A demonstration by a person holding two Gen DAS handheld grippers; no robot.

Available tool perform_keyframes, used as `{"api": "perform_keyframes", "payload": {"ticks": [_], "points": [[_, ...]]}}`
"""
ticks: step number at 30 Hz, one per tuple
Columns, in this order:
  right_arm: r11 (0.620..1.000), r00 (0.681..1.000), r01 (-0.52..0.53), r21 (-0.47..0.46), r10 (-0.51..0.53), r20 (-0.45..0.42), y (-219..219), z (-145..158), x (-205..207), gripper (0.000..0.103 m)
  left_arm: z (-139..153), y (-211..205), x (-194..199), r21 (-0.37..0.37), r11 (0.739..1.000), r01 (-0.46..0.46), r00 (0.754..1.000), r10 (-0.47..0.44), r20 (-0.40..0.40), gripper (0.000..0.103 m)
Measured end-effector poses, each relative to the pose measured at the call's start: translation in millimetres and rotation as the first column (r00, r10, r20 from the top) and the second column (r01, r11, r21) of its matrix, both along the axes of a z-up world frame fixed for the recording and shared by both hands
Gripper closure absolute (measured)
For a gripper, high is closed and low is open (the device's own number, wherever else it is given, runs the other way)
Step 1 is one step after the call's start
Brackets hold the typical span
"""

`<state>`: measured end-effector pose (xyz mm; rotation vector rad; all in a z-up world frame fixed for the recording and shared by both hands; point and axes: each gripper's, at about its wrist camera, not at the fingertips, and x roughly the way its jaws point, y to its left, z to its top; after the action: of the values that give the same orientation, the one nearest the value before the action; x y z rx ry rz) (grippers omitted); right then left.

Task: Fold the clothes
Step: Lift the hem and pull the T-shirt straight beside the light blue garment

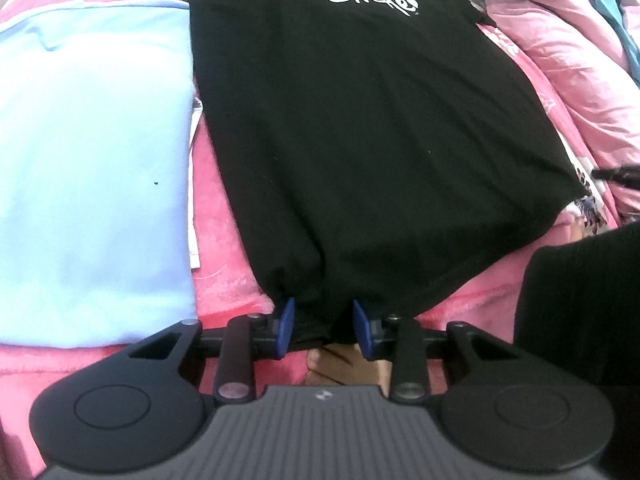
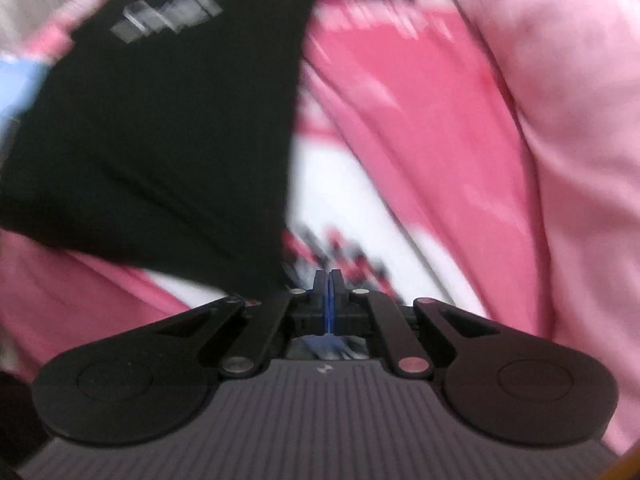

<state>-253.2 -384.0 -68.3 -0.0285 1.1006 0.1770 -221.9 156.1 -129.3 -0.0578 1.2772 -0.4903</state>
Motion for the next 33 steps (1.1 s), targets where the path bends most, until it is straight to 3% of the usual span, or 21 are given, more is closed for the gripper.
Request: {"api": "perform_keyframes", "payload": {"ticks": [3,6,8,10,13,16,18,21,23,25,28,30,31,33], "points": [[0.984,0.987,-0.147,0.096,0.139,0.083,25.4,14.9,9.9,0.101,-0.9,-5.5,0.1,0.001,1.000,0.013,1.000,-0.013,0.003,0.070],[0.961,0.967,-0.249,0.120,0.239,0.094,57.7,-0.8,29.0,0.101,-0.7,-8.3,-1.8,0.007,1.000,0.025,1.000,-0.025,0.005,0.070],[0.951,0.965,-0.256,0.175,0.262,-0.011,73.5,-31.5,42.2,0.101,1.5,-6.6,-3.8,0.005,1.000,0.013,1.000,-0.013,-0.001,0.070],[0.932,0.938,-0.294,0.213,0.324,-0.121,83.7,-52.4,35.5,0.101,4.3,-3.5,-7.2,-0.003,1.000,-0.006,1.000,0.006,-0.005,0.070],[0.911,0.933,-0.315,0.265,0.349,-0.092,72.7,-25.3,29.9,0.101,9.7,4.4,-14.2,-0.043,0.998,-0.055,0.999,0.055,-0.004,0.057],[0.957,0.991,-0.109,0.268,0.125,-0.043,26.0,-8.0,38.3,0.091,10.0,9.4,-17.9,-0.082,0.992,-0.091,0.996,0.092,0.004,0.052],[0.964,0.997,0.056,0.259,-0.042,-0.057,-6.1,-8.7,41.0,0.078,5.1,10.6,-16.2,-0.091,0.989,-0.120,0.993,0.120,-0.008,0.052],[0.901,0.966,0.256,0.349,-0.225,-0.128,-45.0,-25.5,40.1,0.075,-2.9,11.1,-12.4,-0.104,0.983,-0.153,0.988,0.151,-0.028,0.052],[0.849,0.942,0.329,0.413,-0.264,-0.207,-55.6,-41.1,37.3,0.074,-3.8,9.5,-12.1,-0.101,0.982,-0.161,0.987,0.158,-0.033,0.052],[0.826,0.940,0.330,0.457,-0.244,-0.238,-48.3,-47.2,30.2,0.073,-2.6,6.3,-15.6,-0.086,0.983,-0.163,0.987,0.160,-0.032,0.052],[0.839,0.951,0.298,0.454,-0.218,-0.220,-40.2,-43.8,24.3,0.073,0.9,17.7,-15.6,-0.086,0.974,-0.208,0.978,0.205,-0.042,0.051],[0.832,0.941,0.327,0.448,-0.241,-0.239,-43.8,-49.0,25.6,0.074,-2.1,21.1,-15.4,-0.092,0.968,-0.235,0.971,0.231,-0.053,0.051],[0.822,0.936,0.339,0.457,-0.248,-0.248,-44.2,-49.8,24.9,0.074,-4.5,18.8,-14.9,-0.086,0.966,-0.243,0.969,0.239,-0.056,0.053],[0.803,0.928,0.361,0.474,-0.259,-0.267,-44.8,-51.3,23.6,0.073,-3.7,10.0,-17.2,-0.041,0.968,-0.246,0.969,0.246,-0.014,0.069]]}}
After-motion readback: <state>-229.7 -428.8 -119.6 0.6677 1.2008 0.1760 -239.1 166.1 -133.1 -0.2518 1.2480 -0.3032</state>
